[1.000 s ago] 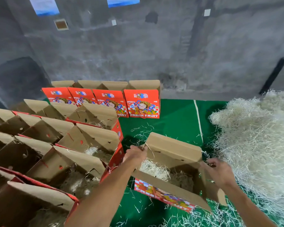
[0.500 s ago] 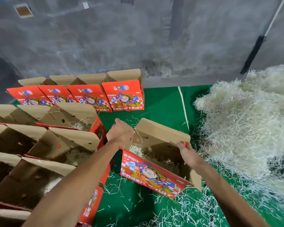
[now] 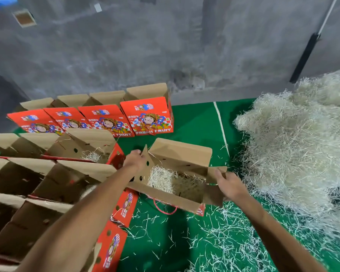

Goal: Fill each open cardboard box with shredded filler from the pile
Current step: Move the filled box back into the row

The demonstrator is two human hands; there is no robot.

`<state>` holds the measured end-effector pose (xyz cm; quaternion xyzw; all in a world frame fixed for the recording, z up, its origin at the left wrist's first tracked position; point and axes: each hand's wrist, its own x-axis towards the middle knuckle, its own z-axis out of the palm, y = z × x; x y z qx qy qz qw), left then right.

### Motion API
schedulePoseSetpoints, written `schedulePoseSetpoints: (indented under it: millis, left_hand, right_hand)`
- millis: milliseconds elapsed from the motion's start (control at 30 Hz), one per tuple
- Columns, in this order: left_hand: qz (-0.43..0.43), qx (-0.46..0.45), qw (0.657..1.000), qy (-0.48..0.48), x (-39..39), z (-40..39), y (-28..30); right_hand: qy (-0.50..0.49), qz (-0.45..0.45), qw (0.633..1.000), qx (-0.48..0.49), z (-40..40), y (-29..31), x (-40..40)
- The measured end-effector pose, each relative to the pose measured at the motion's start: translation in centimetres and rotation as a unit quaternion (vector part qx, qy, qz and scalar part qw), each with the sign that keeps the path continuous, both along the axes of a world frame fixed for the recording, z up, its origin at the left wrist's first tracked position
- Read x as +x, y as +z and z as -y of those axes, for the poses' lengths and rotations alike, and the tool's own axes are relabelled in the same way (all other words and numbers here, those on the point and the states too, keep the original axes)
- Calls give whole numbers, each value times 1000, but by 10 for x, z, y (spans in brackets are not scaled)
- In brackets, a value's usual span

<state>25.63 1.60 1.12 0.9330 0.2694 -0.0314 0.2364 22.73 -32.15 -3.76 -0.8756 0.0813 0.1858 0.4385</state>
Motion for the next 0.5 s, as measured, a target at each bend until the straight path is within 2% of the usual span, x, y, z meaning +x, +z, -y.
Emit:
schedulePoseSetpoints:
  millis: [133, 200, 300, 367, 500]
  left_hand:
    - [-53, 110, 991, -55, 4, 17, 0]
    - [-84, 134, 986, -47, 8, 20, -1]
    - [-64, 96, 993, 31, 21, 14, 6]
    - [-37, 66, 996, 48, 31, 6, 10]
    - [-37, 61, 996, 54, 45, -19, 18]
  right_hand:
    - [-26, 9, 998, 60, -13, 8, 4]
    - [-61, 25, 996, 58, -18, 9, 7]
    - [-119, 14, 987, 104, -23, 2, 17]
    - [-145, -10, 976, 160, -33, 0, 27]
    - [-102, -23, 958, 265, -74, 4, 34]
